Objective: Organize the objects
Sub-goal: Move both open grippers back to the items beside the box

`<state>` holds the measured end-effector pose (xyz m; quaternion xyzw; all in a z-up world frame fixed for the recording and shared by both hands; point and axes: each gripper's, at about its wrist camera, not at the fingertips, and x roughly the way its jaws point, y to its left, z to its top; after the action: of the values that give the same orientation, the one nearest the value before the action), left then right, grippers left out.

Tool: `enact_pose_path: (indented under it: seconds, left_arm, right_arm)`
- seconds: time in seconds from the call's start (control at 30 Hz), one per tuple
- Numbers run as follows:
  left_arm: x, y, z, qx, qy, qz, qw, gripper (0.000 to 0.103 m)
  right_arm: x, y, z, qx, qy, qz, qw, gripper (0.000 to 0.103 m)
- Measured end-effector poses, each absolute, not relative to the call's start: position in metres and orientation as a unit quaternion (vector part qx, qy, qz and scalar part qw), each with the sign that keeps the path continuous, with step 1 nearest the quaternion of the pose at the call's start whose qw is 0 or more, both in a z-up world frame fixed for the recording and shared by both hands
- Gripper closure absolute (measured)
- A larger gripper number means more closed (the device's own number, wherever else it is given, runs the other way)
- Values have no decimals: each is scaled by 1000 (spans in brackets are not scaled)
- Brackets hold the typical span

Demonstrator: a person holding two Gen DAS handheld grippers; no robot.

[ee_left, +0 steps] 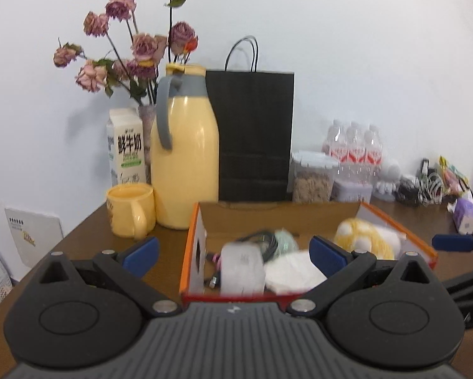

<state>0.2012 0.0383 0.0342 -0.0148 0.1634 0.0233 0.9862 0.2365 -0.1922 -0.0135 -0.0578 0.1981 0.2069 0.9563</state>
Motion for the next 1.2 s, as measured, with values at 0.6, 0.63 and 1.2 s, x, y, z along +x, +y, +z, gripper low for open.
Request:
enact_pose_path:
  seconds: [0.6,0.63,1.2]
  left_arm:
    - [169,64,-19,-6,254,29,967,0]
    - [169,65,-20,-8,255,28,967,0]
    - [173,71,-29,-23,267,29,963,0]
  right_arm:
    - [210,-189,-61,-91,277,227,929,0]
    - [210,-188,-62,-92,280,228,928,0]
    - [210,-171,-69,-92,284,229,927,0]
